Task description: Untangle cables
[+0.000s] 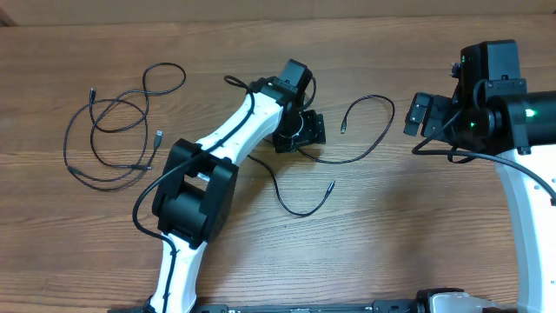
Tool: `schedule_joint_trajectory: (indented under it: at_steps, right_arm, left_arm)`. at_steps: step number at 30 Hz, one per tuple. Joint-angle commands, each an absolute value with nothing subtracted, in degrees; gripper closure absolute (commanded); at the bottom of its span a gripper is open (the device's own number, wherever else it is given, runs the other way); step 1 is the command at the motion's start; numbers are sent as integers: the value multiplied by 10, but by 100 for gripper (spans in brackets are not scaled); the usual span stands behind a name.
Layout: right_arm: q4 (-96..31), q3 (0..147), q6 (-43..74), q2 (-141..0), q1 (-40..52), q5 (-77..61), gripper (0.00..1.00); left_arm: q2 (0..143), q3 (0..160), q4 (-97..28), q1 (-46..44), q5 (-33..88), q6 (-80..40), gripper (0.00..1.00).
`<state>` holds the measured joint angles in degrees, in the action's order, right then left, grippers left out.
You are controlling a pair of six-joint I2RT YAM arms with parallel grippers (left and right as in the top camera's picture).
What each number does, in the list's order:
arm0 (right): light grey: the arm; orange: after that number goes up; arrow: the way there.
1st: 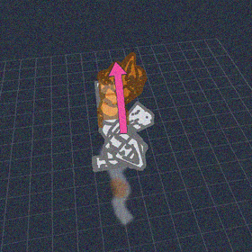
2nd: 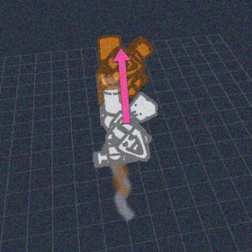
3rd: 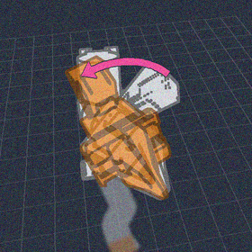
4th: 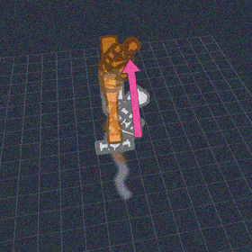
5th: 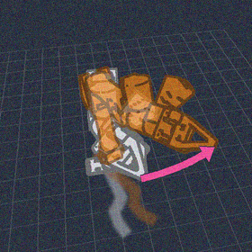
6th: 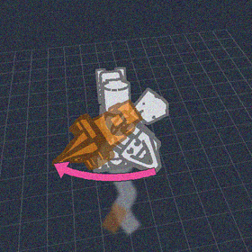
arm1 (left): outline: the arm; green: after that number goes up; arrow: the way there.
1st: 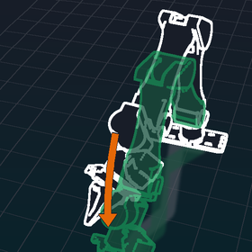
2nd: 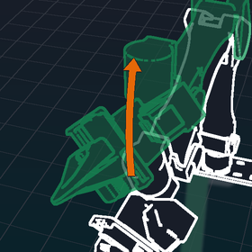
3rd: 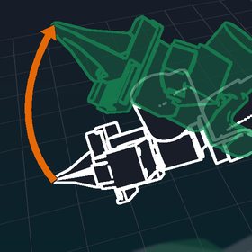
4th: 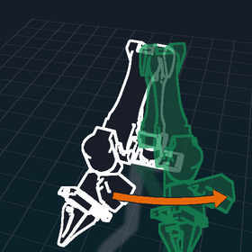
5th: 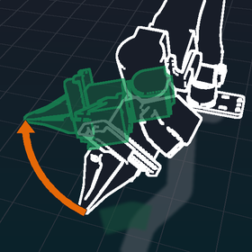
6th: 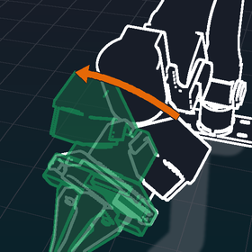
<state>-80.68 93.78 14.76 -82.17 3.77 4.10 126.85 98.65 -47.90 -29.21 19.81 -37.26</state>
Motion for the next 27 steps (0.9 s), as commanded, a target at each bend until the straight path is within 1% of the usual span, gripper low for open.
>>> schedule_joint_trajectory:
  at_steps: [1,10,14,18,22,27]
  right_arm:
    - [-806,949,150,-814,35,49,0]
    - [-800,949,150,-814,35,49,0]
    - [-800,949,150,-814,35,49,0]
    - [-800,949,150,-814,35,49,0]
    - [-801,949,150,-814,35,49,0]
    - [-801,949,150,-814,35,49,0]
  left_arm:
    - [1274,991,-477,-295,113,-409,25]
    - [1274,991,-479,-324,65,-410,25]
    - [1283,991,-480,-348,19,-414,26]
    - [1291,991,-481,-360,-7,-414,29]
    - [1291,991,-487,-361,-33,-414,36]
    - [1291,990,-497,-360,-40,-414,35]
